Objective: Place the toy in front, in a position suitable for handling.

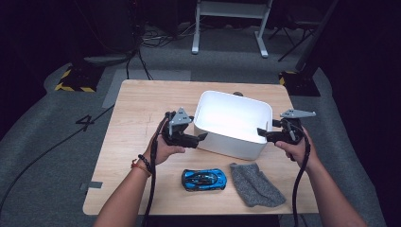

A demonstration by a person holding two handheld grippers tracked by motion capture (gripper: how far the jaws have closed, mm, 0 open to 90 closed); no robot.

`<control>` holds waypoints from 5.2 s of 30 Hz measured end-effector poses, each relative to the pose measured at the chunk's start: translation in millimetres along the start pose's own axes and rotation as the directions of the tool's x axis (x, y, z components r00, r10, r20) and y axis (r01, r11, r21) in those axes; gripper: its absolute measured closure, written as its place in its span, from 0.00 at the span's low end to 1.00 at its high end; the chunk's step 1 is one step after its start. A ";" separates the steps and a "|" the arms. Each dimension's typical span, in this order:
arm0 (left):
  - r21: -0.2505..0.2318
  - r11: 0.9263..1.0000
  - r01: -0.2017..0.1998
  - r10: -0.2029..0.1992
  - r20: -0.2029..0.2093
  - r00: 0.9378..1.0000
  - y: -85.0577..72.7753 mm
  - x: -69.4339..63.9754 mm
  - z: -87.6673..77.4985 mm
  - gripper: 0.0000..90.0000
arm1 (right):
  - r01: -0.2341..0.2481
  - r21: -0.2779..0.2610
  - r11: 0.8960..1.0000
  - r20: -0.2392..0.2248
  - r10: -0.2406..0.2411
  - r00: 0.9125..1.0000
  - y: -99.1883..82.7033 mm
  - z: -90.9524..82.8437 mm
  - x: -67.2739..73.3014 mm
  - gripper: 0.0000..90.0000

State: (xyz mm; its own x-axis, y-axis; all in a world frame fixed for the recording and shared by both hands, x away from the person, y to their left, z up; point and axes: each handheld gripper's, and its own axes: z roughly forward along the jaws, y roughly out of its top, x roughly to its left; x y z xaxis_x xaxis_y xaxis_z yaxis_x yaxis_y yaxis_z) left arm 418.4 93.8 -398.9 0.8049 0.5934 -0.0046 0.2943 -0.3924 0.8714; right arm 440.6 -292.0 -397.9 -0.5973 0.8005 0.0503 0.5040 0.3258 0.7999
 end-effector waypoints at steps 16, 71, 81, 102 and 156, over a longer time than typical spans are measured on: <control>0.003 0.999 0.038 -0.037 -0.081 0.996 -5.0 13.4 -1.6 0.18 | 0.054 0.024 0.998 0.042 -0.055 0.998 22.9 29.5 4.5 0.37; 0.125 0.991 -0.046 0.045 0.009 0.999 -50.0 -2.7 -35.2 0.18 | 0.135 -0.146 0.980 0.057 -0.127 0.990 44.7 1.0 3.8 0.30; 0.174 0.979 -0.105 0.078 0.153 0.985 -75.6 -44.2 -35.8 0.18 | 0.174 -0.099 0.980 -0.071 -0.181 0.981 -24.3 -30.6 29.9 0.30; 0.312 0.924 -0.223 0.147 0.248 0.957 -101.2 -71.9 4.5 0.19 | 0.262 0.100 0.960 -0.266 -0.228 0.937 -116.6 -16.3 68.3 0.27; 0.289 0.933 -0.216 0.133 0.278 0.951 -100.3 -39.7 29.2 0.22 | 0.390 0.001 0.921 -0.435 -0.351 0.829 -42.7 65.8 144.2 0.70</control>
State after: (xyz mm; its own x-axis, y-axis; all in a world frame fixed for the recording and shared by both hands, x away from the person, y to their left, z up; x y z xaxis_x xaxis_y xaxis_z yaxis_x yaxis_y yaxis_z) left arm 372.0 89.0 -500.4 0.9483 0.3163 -0.0248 0.2501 -0.6973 0.6717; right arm 374.0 -157.4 -464.2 -0.9437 0.3302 0.0212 0.2314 0.6130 0.7554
